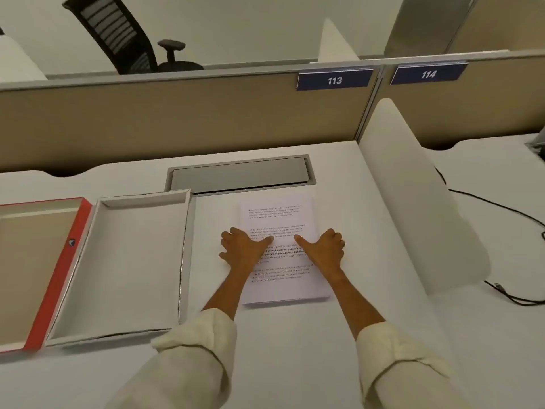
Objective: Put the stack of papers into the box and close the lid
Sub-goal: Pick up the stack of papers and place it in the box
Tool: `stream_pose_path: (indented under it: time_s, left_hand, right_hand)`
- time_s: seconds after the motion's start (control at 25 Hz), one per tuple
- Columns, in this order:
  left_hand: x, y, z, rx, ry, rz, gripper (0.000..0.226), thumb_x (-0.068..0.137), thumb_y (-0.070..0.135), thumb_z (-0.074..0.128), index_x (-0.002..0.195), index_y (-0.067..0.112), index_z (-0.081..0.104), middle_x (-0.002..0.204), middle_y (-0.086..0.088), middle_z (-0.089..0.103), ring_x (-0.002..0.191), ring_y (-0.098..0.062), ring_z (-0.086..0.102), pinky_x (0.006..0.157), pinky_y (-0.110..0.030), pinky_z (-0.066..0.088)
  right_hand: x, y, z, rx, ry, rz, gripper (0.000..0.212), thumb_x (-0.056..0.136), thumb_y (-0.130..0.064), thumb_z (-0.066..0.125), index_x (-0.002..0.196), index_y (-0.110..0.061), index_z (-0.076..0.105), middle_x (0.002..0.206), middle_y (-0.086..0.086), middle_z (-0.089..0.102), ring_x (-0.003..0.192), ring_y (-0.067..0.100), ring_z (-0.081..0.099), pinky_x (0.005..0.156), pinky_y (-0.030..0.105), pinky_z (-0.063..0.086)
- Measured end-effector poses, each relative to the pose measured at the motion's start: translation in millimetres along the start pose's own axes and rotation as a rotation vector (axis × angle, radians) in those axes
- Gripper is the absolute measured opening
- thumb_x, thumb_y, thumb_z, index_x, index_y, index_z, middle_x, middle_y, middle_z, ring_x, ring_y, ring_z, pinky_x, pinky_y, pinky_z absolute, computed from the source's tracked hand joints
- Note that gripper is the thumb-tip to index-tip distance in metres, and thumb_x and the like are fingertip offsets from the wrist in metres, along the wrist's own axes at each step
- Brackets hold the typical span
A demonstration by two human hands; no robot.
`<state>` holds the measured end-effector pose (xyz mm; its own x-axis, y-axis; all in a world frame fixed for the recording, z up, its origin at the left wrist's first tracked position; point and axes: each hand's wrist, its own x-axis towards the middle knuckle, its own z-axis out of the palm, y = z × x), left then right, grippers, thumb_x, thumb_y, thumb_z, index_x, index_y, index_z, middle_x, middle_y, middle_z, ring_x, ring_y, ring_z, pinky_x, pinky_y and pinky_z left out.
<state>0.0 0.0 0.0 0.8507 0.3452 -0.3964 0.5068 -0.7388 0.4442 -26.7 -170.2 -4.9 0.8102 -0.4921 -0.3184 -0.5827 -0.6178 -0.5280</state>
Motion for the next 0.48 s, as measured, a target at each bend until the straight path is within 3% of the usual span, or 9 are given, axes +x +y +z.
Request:
stream_pose_path:
  time_s: [0.16,0.48]
  left_hand:
    - [12.6,5.3,-4.7,-0.061,-0.103,-0.139,0.112,0.058,0.062,0.08,0.14,0.007,0.027,0.147,-0.016,0.033,0.138,-0.035,0.033,0.105,-0.054,0.035]
    - [22.0,11.1,10.3,-0.033,-0.148,-0.167,0.105,0.05,0.053,0.088,0.129,0.009,0.035,0.133,-0.016,0.045,0.124,-0.032,0.046,0.094,-0.047,0.045]
  right_hand:
    - [11.5,-11.6,1.6,0.048,-0.099,0.177,0.097,0.06,-0.062,0.078,0.129,-0.004,0.04,0.134,0.016,0.044,0.126,0.034,0.041,0.1,0.05,0.04]
    - [19.6,-16.2,14.6,-0.03,-0.125,0.21,0.094,0.052,-0.055,0.085,0.123,-0.008,0.045,0.128,0.016,0.05,0.119,0.033,0.048,0.093,0.047,0.043]
